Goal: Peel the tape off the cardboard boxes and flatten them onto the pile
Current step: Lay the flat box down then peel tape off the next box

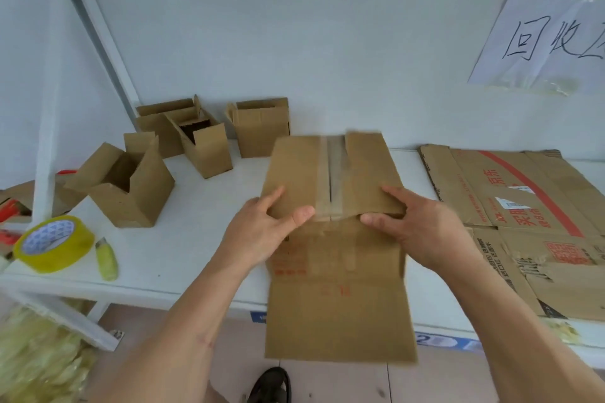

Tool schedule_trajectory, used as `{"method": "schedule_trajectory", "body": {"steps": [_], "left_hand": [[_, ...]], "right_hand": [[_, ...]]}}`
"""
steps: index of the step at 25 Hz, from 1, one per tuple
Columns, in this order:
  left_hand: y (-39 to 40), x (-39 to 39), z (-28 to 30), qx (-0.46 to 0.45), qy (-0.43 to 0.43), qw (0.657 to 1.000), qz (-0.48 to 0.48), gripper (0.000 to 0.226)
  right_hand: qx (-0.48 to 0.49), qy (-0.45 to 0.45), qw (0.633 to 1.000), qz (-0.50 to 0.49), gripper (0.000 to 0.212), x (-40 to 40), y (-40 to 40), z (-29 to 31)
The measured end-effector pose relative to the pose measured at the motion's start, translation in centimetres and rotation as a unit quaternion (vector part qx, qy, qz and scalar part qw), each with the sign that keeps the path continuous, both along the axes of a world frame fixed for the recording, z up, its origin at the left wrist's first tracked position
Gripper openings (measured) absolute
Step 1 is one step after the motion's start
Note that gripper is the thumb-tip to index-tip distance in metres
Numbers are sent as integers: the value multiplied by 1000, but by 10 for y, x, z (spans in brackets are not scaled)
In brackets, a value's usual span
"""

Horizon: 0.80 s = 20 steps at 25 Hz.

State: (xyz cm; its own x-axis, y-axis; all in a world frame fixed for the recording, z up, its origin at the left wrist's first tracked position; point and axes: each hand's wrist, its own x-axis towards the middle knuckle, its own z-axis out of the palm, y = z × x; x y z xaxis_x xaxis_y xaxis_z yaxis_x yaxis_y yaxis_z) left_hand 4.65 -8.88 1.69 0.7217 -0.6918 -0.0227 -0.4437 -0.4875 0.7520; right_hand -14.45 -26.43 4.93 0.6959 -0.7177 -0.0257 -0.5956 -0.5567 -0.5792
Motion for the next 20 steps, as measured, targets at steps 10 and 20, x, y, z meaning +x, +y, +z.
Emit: {"method": "schedule_trajectory", "body": {"steps": [10, 20], "left_hand": [[9, -6, -25, 60, -427, 883, -183, 85], [-5, 0, -46, -35, -417, 889, -185, 59]], "right_hand": [[-125, 37, 990, 49, 64, -12, 3, -24], [-451, -61, 861, 228, 52, 14, 4, -59]]}}
